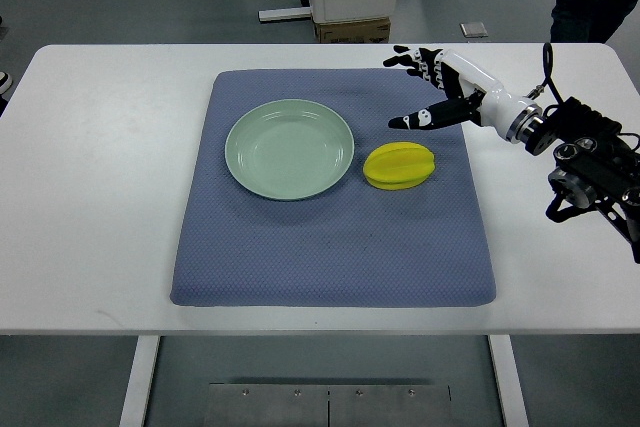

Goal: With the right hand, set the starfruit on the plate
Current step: 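Reach the right hand over the yellow starfruit, then close the right hand fingers around the starfruit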

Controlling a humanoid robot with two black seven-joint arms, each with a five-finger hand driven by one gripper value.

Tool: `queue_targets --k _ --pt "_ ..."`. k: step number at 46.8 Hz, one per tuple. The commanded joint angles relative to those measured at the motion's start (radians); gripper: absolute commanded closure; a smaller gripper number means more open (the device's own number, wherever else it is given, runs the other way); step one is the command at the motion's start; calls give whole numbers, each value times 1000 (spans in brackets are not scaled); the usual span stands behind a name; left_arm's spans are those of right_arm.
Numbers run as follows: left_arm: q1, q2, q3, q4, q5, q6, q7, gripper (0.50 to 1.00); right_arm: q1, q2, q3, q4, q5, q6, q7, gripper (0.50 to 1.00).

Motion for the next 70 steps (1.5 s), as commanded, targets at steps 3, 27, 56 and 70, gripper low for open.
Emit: queue_targets --k 3,27,56,70 --pt "0 0 0 0 0 0 0 500 13 -1 -42 17 -56 0 7 500" --pt "0 0 0 0 0 0 0 500 59 1 -294 14 -171 -170 70 500" --pt "0 0 0 0 0 0 0 500 59 8 -432 -46 -177 -250 79 544" --pt "0 0 0 0 0 0 0 500 65 8 -432 -62 -175 -250 73 969"
